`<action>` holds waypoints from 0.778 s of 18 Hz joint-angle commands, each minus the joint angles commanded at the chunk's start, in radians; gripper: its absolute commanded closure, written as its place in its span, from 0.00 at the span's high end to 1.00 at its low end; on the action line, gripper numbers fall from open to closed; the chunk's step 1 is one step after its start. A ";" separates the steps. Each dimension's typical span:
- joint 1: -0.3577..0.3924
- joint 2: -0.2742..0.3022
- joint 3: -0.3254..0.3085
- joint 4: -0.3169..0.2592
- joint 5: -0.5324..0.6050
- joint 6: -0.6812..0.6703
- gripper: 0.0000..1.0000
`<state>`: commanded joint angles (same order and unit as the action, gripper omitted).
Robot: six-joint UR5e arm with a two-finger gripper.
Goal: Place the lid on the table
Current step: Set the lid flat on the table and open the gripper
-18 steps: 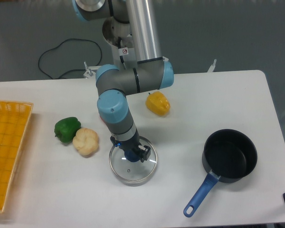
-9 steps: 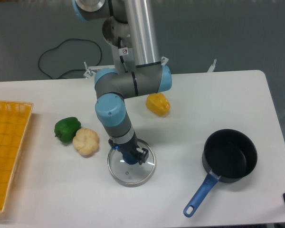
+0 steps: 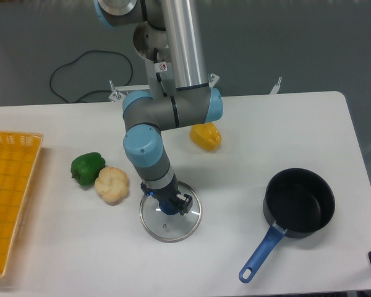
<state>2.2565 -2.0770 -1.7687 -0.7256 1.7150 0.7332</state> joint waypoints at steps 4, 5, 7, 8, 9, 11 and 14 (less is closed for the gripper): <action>0.000 0.000 0.000 0.000 0.000 0.000 0.77; 0.000 0.000 0.000 0.000 0.000 0.000 0.82; 0.000 0.003 0.002 0.000 0.000 0.000 0.93; 0.000 0.005 0.003 0.000 0.000 0.000 0.99; 0.000 0.009 0.003 -0.002 -0.002 0.002 1.00; 0.000 0.015 0.003 -0.002 -0.002 0.003 1.00; 0.000 0.031 0.003 -0.006 0.000 0.009 1.00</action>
<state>2.2565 -2.0464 -1.7656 -0.7317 1.7150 0.7424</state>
